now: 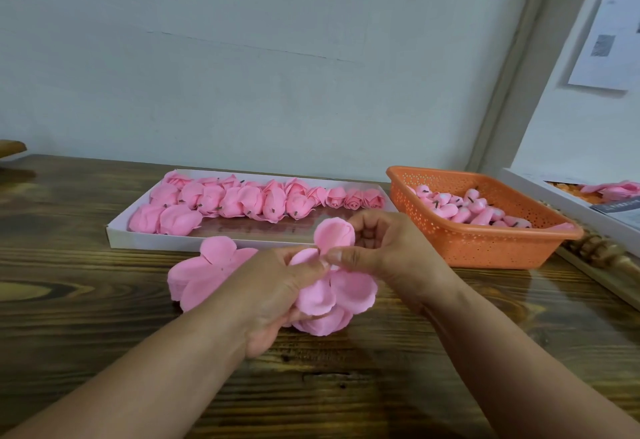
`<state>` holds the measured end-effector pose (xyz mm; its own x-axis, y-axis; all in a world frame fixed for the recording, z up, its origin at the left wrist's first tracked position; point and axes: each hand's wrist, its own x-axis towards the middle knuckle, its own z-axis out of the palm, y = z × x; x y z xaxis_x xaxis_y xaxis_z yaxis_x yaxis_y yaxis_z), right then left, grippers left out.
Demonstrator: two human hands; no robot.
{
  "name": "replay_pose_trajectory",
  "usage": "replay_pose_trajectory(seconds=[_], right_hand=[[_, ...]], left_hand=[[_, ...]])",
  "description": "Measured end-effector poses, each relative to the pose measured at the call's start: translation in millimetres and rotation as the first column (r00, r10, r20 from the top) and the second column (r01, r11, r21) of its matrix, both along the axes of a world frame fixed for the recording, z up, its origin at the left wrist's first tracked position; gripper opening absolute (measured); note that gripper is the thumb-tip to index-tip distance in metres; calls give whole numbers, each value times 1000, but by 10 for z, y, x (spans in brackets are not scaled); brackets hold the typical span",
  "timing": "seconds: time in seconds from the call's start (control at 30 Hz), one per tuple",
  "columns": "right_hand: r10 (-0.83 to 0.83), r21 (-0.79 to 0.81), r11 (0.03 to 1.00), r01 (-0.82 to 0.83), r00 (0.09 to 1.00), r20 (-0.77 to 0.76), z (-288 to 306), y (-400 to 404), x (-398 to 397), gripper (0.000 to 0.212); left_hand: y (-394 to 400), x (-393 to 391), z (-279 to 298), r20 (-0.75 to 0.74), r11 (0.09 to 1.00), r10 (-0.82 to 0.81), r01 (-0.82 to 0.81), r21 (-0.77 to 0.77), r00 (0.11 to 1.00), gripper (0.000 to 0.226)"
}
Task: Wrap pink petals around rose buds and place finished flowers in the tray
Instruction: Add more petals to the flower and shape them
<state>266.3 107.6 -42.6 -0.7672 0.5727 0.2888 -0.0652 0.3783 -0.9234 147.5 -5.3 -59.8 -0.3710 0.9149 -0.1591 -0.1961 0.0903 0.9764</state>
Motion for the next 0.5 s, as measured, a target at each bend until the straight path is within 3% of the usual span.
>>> replay_pose_trajectory(seconds=[0.17, 0.3, 0.5], right_hand=[[-27, 38, 999, 27, 1000, -12, -9, -4, -4, 30], [-5, 22, 1000, 6, 999, -35, 5, -17, -4, 34], [-19, 80, 996, 26, 997, -80, -13, -78, -1, 16]], left_hand=[[-3, 23, -19, -74, 999, 21, -19, 29, 997, 20], [-1, 24, -25, -14, 999, 33, -33, 38, 999, 24], [23, -9, -43, 78, 997, 52, -56, 57, 996, 15]])
